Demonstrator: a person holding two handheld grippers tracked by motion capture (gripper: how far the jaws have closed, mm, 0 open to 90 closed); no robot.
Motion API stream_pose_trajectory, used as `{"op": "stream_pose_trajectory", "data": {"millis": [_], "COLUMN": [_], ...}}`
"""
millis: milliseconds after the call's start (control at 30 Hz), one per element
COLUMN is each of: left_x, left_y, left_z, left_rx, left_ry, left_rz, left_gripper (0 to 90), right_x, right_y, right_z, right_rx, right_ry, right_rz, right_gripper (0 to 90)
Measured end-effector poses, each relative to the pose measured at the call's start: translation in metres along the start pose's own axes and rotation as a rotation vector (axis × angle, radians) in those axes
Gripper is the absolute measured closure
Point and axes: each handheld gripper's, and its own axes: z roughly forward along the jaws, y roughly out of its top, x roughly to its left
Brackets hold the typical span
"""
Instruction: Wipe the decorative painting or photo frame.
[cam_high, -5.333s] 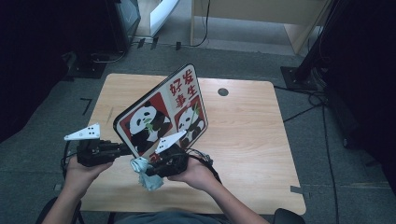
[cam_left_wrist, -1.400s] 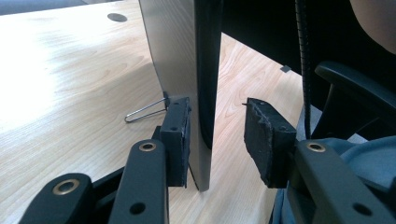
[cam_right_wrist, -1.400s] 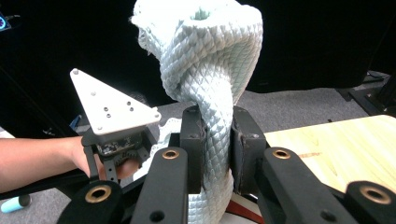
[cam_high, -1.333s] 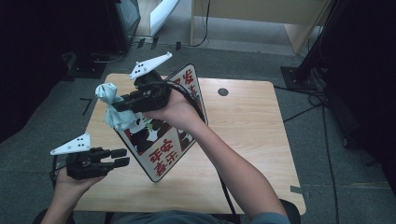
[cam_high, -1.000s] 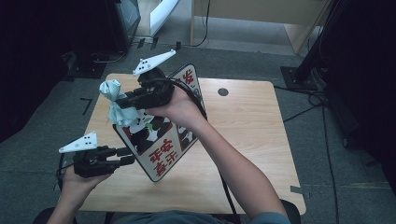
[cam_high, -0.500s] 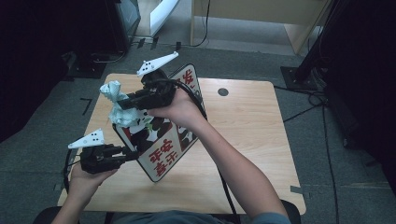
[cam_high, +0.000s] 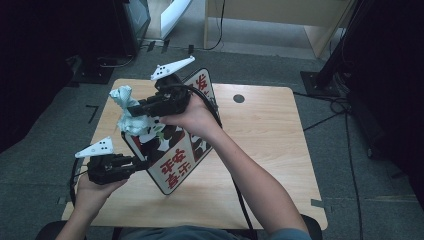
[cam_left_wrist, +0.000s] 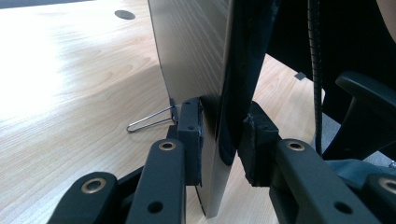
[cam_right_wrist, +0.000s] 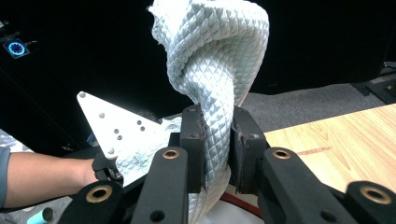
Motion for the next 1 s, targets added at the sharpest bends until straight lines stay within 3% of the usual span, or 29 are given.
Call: {"op": "stream_pose_trajectory", "data": {"millis": [167, 333, 533, 1000], "left_x": [0.000, 0.001, 0.001, 0.002], "left_y": [0.000, 0.001, 0.002, 0.002], "left_z": [0.000, 0.001, 0.001, 0.001], "left_rx": [0.005, 0.008, 0.012, 0.017], "left_ry": [-0.003, -0.004, -0.006, -0.015], "left_rz": [-0.002, -0.002, 0.001, 0.005], "left_gripper": [73.3, 73.3, 73.4, 73.3], "right_x": [-0.003, -0.011, -0.012, -0.024], "right_y": [-0.001, -0.003, -0.003, -0.007], "right_z": [-0.006, -0.011, -0.014, -0.029], "right_rx": [-0.001, -0.015, -0.018, -0.037], "right_ry": [-0.025, -0.021, -0.039, -0.078], "right_rz": [-0.002, 0.032, 0.018, 0.041], "right_gripper": [77.5, 77.5, 77.5, 77.5]}}
